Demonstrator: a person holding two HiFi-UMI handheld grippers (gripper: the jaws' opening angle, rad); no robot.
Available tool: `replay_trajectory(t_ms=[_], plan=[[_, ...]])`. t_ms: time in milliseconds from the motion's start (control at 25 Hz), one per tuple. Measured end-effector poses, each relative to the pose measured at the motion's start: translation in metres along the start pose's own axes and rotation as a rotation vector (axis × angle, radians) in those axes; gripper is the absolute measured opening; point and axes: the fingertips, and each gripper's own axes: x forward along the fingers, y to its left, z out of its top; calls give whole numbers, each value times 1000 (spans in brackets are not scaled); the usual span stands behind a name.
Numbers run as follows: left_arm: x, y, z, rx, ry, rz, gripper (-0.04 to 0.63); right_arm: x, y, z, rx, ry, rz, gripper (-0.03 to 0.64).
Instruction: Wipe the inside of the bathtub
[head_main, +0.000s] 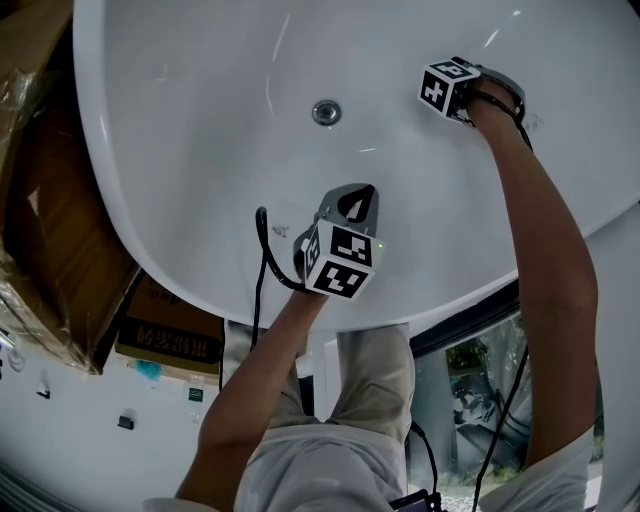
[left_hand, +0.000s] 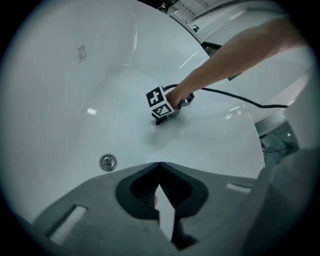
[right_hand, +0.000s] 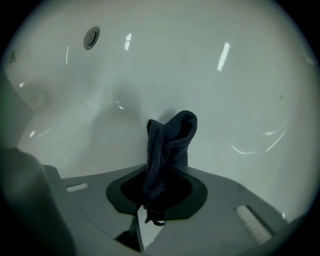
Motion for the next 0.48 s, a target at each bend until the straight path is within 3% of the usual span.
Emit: replay_trajectory(t_ms=[480], plan=[[2,0,-4,-18,-13,3,-2,-4,65,28,-84,-21,63,67]])
